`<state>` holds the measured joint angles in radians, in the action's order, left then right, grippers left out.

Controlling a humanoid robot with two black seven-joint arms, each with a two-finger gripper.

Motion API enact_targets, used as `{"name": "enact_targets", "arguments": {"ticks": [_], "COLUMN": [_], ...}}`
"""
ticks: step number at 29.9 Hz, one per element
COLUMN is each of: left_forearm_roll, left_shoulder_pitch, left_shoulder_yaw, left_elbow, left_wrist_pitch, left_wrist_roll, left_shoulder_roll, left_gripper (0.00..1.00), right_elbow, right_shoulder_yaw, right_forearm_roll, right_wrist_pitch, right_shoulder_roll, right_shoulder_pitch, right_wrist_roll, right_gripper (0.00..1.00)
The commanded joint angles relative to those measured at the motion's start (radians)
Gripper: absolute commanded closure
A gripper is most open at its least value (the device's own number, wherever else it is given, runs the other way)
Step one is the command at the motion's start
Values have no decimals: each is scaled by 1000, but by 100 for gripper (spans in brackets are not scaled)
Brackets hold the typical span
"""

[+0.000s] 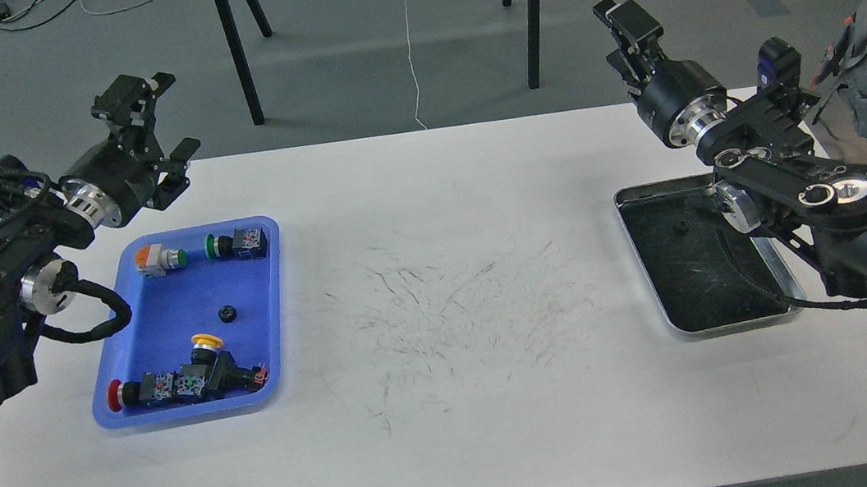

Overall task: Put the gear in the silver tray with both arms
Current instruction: 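Open the right gripper and lift it away from the silver tray, then move the left gripper back over the blue tray toward another gear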

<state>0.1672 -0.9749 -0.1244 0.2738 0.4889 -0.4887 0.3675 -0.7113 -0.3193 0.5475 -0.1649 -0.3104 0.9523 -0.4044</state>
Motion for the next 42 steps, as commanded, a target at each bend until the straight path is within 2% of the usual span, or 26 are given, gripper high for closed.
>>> {"name": "enact_targets", "arguments": {"ticks": [1, 6, 8, 12, 15, 18, 25, 29, 36, 42], "left_forearm_roll": [2, 63, 93, 143, 124, 150, 351, 535, 537, 514], "left_shoulder_pitch": [7, 25, 22, 18, 13, 34, 51, 44, 35, 13], "left_shoulder_yaw": [-9, 40, 43, 26, -7, -50, -21, -37, -29, -32], "left_elbow": [36, 136, 215, 361, 401, 522, 711, 752, 797, 708], "left_wrist_pitch": [0, 0, 0, 0, 0, 0, 0, 0, 0, 0], "left_wrist_roll": [0, 0, 0, 0, 0, 0, 0, 0, 0, 0], "left_shoulder_roll": [36, 57, 89, 203, 218, 251, 303, 340, 349, 343], "left_gripper": [0, 0, 0, 0, 0, 0, 0, 0, 0, 0], "right_elbow": [0, 0, 0, 0, -2, -8, -23, -25, -27, -28], "right_shoulder_yaw": [0, 0, 2, 2, 0, 0, 0, 2, 8, 9], "right_forearm_roll": [0, 0, 0, 0, 0, 0, 0, 0, 0, 0], "right_wrist_pitch": [-1, -1, -1, -2, -2, -10, -21, -21, -22, -22], "right_shoulder_roll": [2, 11, 11, 11, 11, 11, 11, 11, 11, 16], "right_shoulder_pitch": [-7, -17, -23, -32, -49, -50, -52, -53, -63, -66], "right_wrist_roll": [-1, -1, -1, -2, -2, -2, -4, -4, -5, -5], "right_gripper": [16, 16, 16, 16, 16, 16, 16, 16, 16, 16]}}
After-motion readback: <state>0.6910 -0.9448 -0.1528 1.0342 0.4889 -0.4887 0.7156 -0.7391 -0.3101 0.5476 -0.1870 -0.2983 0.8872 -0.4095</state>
